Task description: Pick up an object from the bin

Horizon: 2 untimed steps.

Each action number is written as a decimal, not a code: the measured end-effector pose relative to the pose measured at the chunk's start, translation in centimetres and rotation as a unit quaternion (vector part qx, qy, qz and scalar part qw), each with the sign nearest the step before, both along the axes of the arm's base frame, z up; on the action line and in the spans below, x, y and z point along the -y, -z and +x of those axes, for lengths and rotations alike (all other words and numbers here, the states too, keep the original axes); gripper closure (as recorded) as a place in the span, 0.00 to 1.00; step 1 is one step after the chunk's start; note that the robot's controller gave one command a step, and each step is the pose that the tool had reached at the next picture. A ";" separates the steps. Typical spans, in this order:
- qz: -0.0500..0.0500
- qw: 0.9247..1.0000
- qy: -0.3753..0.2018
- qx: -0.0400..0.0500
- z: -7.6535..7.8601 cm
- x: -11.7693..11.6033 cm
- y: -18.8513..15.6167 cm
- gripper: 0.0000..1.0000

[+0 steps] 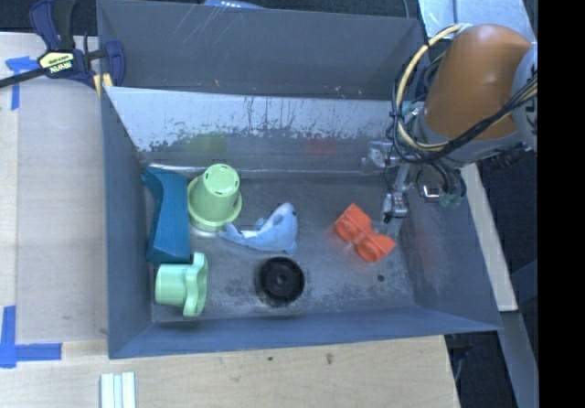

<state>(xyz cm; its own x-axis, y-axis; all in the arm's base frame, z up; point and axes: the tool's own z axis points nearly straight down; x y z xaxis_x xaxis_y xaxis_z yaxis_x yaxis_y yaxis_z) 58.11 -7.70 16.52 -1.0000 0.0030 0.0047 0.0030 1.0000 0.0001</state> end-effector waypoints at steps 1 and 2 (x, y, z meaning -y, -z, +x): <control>0.000 1.000 -0.001 0.004 0.2 0.0 -0.5 0.00; 0.000 0.998 0.070 0.007 0.0 1.0 2.7 0.00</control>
Offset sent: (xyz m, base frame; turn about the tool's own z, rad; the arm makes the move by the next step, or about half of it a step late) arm -0.0113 -0.0302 -0.0952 0.3886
